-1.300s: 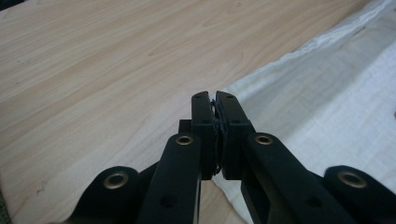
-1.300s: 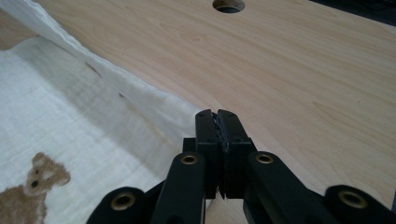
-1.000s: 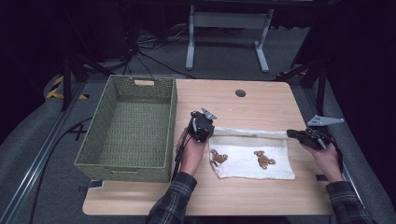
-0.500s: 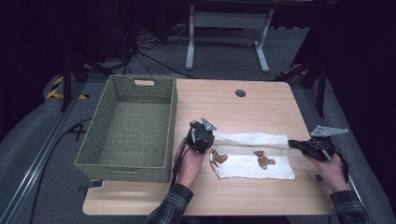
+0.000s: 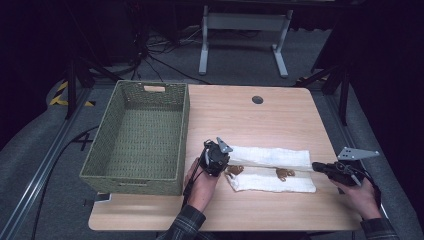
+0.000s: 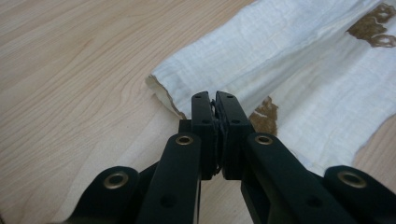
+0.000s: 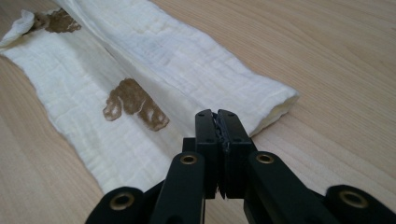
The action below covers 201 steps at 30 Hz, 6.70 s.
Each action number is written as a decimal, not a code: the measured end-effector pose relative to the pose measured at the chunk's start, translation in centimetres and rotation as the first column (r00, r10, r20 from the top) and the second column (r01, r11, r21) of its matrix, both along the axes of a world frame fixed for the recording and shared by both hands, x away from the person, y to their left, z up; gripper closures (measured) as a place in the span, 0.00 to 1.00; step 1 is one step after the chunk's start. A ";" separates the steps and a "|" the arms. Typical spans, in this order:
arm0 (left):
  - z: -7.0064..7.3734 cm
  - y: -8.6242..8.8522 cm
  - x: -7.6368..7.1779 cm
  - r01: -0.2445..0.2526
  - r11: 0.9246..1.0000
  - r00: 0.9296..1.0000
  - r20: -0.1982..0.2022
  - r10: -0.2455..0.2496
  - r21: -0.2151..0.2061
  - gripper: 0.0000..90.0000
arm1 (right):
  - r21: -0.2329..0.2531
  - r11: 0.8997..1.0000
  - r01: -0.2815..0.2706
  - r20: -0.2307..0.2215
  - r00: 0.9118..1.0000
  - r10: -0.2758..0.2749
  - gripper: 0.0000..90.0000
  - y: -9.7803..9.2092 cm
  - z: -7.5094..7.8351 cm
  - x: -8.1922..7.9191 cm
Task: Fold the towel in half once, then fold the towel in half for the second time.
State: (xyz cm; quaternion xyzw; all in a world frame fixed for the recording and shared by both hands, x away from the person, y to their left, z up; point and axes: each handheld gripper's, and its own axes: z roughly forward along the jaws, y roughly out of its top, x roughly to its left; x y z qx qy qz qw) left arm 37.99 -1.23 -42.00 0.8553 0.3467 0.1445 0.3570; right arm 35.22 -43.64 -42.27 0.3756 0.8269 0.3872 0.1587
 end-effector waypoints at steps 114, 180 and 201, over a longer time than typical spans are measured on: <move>-0.3 -0.3 5.3 -0.055 0.997 0.999 -0.003 0.055 -0.056 0.96 | -0.026 0.997 0.076 0.022 0.997 -0.075 0.97 -0.3 -0.5 9.3; -1.5 0.9 -3.6 0.067 0.998 0.997 -0.033 -0.067 0.012 0.95 | 0.014 0.999 -0.048 -0.007 0.999 0.048 0.95 -0.4 -1.0 0.6; -1.2 -1.0 -3.3 0.155 0.986 0.984 -0.077 -0.160 -0.057 0.93 | 0.011 0.998 -0.069 -0.043 0.997 0.070 0.98 0.4 -1.1 0.4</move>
